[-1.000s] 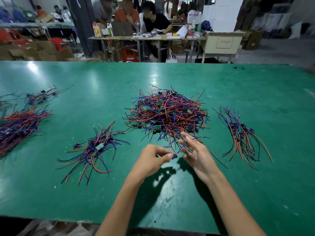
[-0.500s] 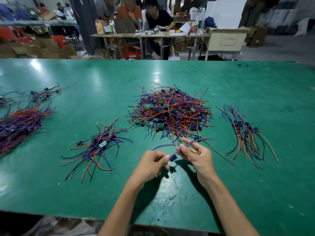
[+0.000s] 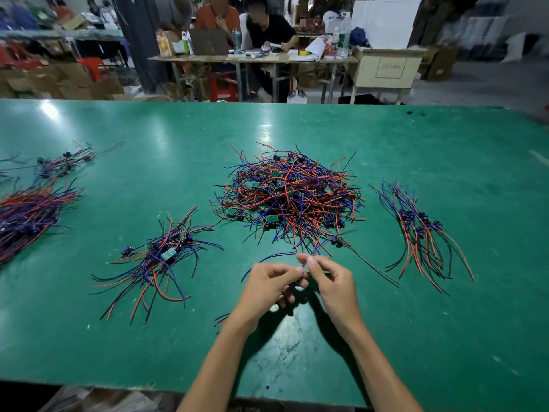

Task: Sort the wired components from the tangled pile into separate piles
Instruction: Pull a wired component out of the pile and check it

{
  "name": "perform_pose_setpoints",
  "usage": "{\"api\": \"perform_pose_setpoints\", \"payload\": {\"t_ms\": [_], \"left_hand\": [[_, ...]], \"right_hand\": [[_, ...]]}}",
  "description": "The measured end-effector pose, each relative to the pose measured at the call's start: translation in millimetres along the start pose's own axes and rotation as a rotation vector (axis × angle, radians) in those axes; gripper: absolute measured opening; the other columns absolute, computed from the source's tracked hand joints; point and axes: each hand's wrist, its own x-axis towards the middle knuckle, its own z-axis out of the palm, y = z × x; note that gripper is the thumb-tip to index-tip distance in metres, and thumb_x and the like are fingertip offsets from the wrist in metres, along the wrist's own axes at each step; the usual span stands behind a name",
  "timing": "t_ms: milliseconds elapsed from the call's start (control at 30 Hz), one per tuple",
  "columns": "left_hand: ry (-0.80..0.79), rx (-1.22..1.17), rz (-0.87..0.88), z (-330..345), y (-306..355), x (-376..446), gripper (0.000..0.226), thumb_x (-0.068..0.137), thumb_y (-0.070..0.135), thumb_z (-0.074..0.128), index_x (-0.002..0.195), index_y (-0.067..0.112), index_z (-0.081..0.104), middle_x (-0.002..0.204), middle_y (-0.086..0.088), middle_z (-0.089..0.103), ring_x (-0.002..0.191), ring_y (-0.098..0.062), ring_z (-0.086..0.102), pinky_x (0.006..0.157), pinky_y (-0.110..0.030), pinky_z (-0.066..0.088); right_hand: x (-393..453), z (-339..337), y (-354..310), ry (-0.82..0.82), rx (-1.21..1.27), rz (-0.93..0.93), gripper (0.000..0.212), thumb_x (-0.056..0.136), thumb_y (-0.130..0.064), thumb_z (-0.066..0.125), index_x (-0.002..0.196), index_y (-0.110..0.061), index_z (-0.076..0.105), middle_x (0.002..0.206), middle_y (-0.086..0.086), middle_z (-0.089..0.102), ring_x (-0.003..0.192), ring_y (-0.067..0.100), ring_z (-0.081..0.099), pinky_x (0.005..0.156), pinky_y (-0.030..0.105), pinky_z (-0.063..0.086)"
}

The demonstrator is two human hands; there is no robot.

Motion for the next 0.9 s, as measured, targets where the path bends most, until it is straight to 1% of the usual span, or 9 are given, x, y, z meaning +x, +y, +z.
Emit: {"api": "perform_pose_setpoints", "payload": {"t_ms": [133,267,367,467,600,700,800,833,900], "left_hand": [[0.064,0.0,0.051,4.7,-2.8,-1.1,0.022,0.093,0.021,0.069,0.077,0.011,0.08,0.066,-0.001,0.072,0.042,-0.01,0.047,0.041,-0.019,0.033],[0.087,-0.035,0.054,9.7,-2.4,-1.6,0.023,0.089,0.014,0.071,0.069,0.006,0.08,0.048,-0.001,0.06,0.037,-0.003,0.036,0.042,-0.012,0.031],[0.062,-0.043,0.049,11.8,0.3,-2.5,0.017,0.086,0.007,0.071,0.073,0.004,0.081,0.065,-0.01,0.074,0.05,0.001,0.055,0.053,-0.009,0.041],[0.019,0.028,0.038,5.7,0.5,-5.3,0.017,0.086,0.012,0.072,0.073,0.011,0.082,0.07,-0.009,0.076,0.059,0.0,0.057,0.057,-0.01,0.04],[-0.029,0.062,0.024,-1.2,-0.3,-10.2,0.019,0.085,0.015,0.071,0.07,0.011,0.082,0.072,-0.008,0.077,0.068,-0.006,0.06,0.057,-0.011,0.04],[-0.073,0.031,-0.001,-1.7,1.2,-12.9,0.017,0.086,0.017,0.071,0.075,0.013,0.083,0.076,-0.009,0.077,0.067,-0.013,0.054,0.05,-0.013,0.036],[-0.119,-0.052,0.029,-0.3,9.3,-15.2,0.015,0.092,0.019,0.07,0.086,0.015,0.083,0.083,-0.007,0.078,0.063,-0.003,0.055,0.055,-0.012,0.042],[-0.128,-0.124,0.049,0.3,13.7,-15.0,0.016,0.093,0.02,0.069,0.089,0.015,0.083,0.086,-0.008,0.078,0.065,-0.004,0.056,0.059,-0.013,0.044],[-0.109,-0.318,0.049,1.4,24.8,-11.4,0.018,0.092,0.026,0.068,0.092,0.015,0.083,0.092,-0.008,0.077,0.064,-0.006,0.057,0.064,-0.014,0.048]], "right_hand": [[1.1,4.7,4.9,-0.049,-0.079,-0.008,0.023,0.104,-0.016,0.055,0.097,-0.02,0.076,0.073,-0.002,0.07,0.064,0.011,0.059,0.067,0.03,0.051],[5.6,10.3,3.4,0.019,0.033,0.055,0.027,0.103,-0.011,0.052,0.086,-0.015,0.074,0.064,-0.004,0.062,0.054,0.012,0.052,0.055,0.024,0.046],[13.4,10.8,-5.7,0.104,0.105,0.099,0.031,0.102,-0.01,0.049,0.083,-0.016,0.073,0.072,0.0,0.066,0.052,0.01,0.051,0.046,0.024,0.043],[24.9,8.1,-16.8,0.17,0.132,0.168,0.029,0.1,-0.011,0.047,0.091,-0.015,0.074,0.09,-0.002,0.073,0.053,0.008,0.054,0.041,0.023,0.043],[32.9,3.9,-23.4,0.254,0.182,0.263,0.027,0.097,-0.015,0.048,0.092,-0.018,0.075,0.092,-0.003,0.076,0.053,0.007,0.056,0.039,0.024,0.044],[34.9,1.9,-23.5,0.315,0.277,0.286,0.026,0.097,-0.019,0.049,0.089,-0.017,0.074,0.089,0.004,0.077,0.056,0.013,0.054,0.041,0.023,0.045],[32.0,-2.9,-16.9,0.261,0.433,0.244,0.032,0.104,-0.026,0.043,0.103,-0.013,0.072,0.087,0.009,0.076,0.053,0.013,0.059,0.046,0.024,0.05],[28.3,-4.1,-13.8,0.246,0.427,0.224,0.033,0.106,-0.028,0.041,0.107,-0.012,0.071,0.088,0.011,0.076,0.055,0.015,0.061,0.05,0.025,0.052],[17.6,-3.6,-6.7,0.216,0.23,0.098,0.021,0.105,-0.023,0.049,0.109,-0.017,0.068,0.091,0.01,0.076,0.064,0.02,0.063,0.06,0.03,0.053]]}}
